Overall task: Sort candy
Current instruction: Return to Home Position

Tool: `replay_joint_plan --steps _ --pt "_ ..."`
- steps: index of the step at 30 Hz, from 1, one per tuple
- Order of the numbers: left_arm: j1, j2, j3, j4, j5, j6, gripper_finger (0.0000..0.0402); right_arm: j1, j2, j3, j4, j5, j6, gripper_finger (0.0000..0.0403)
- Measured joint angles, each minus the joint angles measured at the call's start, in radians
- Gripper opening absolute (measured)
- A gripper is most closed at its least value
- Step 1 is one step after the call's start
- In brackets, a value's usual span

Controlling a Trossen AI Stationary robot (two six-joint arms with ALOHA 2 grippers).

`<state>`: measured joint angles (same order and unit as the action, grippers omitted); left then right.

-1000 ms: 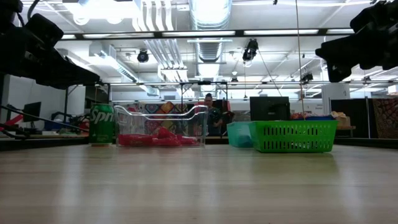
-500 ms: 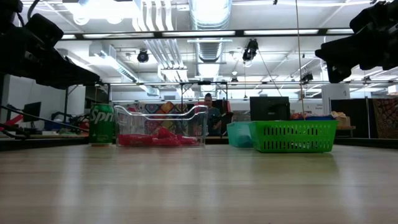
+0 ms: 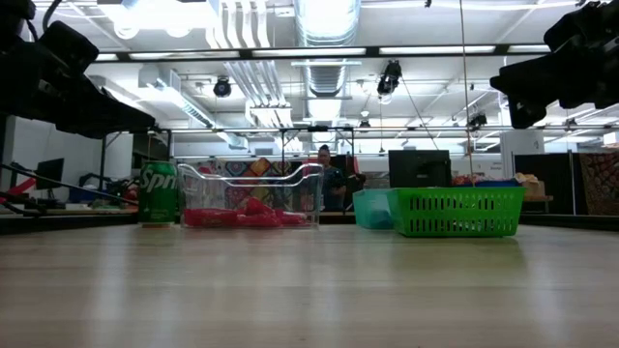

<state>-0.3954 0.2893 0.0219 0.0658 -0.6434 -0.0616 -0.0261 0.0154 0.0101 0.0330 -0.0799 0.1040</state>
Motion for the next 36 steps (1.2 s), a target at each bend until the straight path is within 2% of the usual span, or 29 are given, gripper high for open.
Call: replay_joint_plan --steps 8,19,36 --pt "0.000 0.000 0.000 0.000 0.000 0.000 0.0040 0.000 0.000 0.000 0.001 0.000 0.000 0.0088" --pt "0.000 0.000 0.000 0.000 0.000 0.000 0.0040 0.000 0.000 0.000 0.001 0.000 0.000 0.0072" --pt "0.000 0.000 0.000 0.000 0.000 0.000 0.0040 0.000 0.000 0.000 0.001 0.001 0.000 0.0085"
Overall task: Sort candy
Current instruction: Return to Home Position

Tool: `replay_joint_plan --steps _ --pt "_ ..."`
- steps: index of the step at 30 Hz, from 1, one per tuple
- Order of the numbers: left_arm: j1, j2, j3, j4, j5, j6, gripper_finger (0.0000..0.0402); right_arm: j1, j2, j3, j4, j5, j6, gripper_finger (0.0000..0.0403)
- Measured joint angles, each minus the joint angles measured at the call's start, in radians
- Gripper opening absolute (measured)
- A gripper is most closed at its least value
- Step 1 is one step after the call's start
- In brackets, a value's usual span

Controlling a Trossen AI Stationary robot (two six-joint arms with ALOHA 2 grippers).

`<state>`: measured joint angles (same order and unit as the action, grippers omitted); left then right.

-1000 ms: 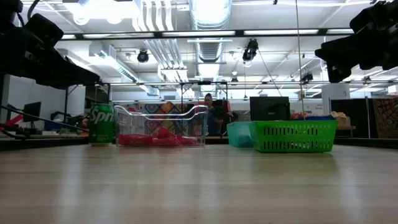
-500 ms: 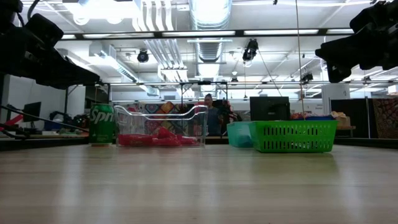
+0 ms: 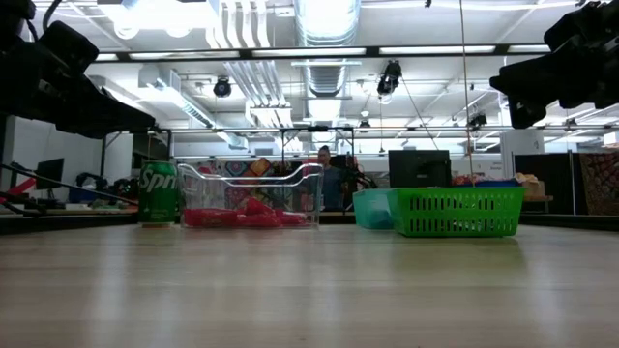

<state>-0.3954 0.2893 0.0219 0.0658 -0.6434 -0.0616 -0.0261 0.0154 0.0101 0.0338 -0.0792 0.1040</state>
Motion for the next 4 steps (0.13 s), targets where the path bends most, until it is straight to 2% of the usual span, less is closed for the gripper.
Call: replay_joint_plan --steps 4 --pt "0.000 0.000 0.000 0.000 0.000 0.000 0.0040 0.000 0.000 0.000 0.000 0.000 0.000 0.0078"
